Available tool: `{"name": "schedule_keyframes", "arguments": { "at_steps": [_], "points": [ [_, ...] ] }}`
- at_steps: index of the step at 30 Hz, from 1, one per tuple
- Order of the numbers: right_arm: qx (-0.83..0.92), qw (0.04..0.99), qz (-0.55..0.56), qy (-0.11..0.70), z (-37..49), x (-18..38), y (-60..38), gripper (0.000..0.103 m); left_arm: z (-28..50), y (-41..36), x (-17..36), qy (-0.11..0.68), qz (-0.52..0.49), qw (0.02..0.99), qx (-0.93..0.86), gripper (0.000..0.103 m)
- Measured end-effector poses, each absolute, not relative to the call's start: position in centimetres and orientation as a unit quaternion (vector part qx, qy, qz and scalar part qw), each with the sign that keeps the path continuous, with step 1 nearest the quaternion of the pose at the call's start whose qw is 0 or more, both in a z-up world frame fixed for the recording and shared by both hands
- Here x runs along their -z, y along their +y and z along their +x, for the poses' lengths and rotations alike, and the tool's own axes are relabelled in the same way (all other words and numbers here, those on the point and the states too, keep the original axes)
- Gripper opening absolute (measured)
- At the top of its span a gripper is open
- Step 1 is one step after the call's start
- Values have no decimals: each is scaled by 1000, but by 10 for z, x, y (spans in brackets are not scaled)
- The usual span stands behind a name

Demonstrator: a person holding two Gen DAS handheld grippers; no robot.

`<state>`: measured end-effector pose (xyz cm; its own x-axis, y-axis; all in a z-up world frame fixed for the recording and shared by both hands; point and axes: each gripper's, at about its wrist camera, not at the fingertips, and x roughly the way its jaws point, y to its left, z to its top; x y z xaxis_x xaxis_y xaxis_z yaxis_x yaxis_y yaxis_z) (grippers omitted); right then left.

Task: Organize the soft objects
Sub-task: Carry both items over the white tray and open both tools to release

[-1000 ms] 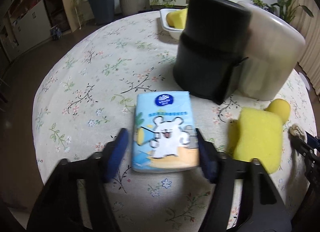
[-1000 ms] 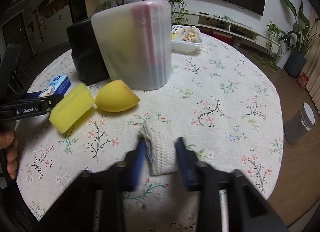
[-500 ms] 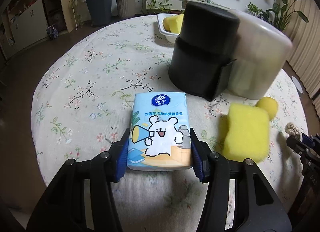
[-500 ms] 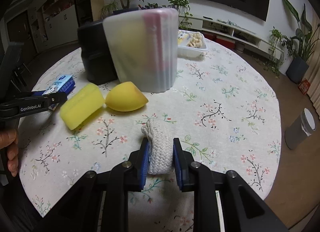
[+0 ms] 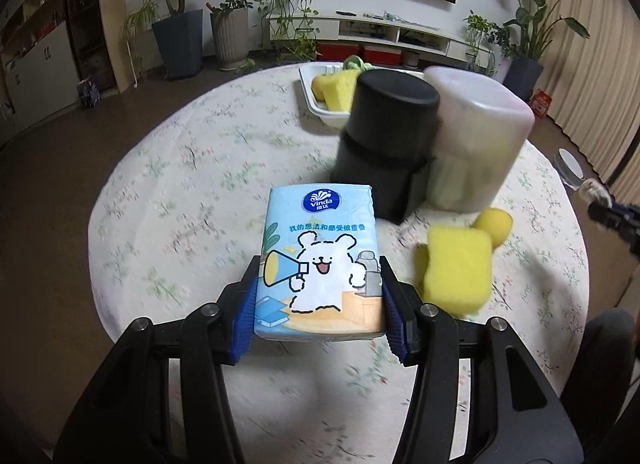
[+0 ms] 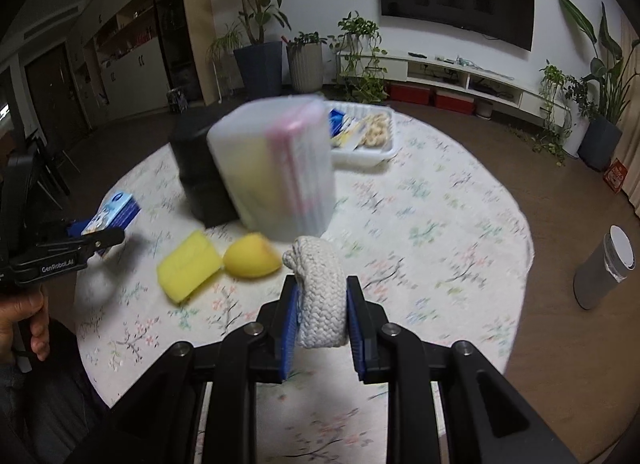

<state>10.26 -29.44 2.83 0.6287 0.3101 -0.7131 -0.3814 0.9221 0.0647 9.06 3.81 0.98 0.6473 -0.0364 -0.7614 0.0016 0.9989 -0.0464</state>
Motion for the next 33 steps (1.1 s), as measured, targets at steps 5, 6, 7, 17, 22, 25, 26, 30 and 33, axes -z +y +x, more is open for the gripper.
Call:
{"name": "schedule_keyframes", "arguments": {
  "at_steps": [5, 6, 7, 17, 22, 25, 26, 30, 33],
  "points": [
    [-180, 907, -52, 377, 134, -48, -318, 24, 117, 56, -32, 400, -1, 916, 4, 50],
    [-177, 909, -53, 375, 141, -52, -322, 24, 128, 61, -40, 392, 2, 920, 7, 50],
    [-174, 910, -54, 373, 150, -56, -328, 25, 136, 64, -44, 389, 4, 921, 9, 50],
    [-170, 908, -84, 374, 272, -82, -334, 24, 247, 66, -73, 385, 58, 920, 40, 50],
    [-188, 900, -106, 378, 325, -83, -306, 25, 292, 55, -66, 400, 64, 912, 68, 50],
    [-201, 893, -117, 385, 346, -77, -291, 25, 320, 44, -60, 415, 67, 902, 101, 50],
    [-208, 889, -119, 390, 356, -75, -284, 25, 328, 39, -59, 417, 73, 899, 110, 50],
    [-229, 877, -127, 403, 388, -66, -263, 25, 357, 17, -58, 424, 104, 886, 153, 50],
    [-239, 869, -127, 415, 410, -58, -252, 25, 376, -1, -52, 441, 129, 868, 188, 50]
  ]
}}
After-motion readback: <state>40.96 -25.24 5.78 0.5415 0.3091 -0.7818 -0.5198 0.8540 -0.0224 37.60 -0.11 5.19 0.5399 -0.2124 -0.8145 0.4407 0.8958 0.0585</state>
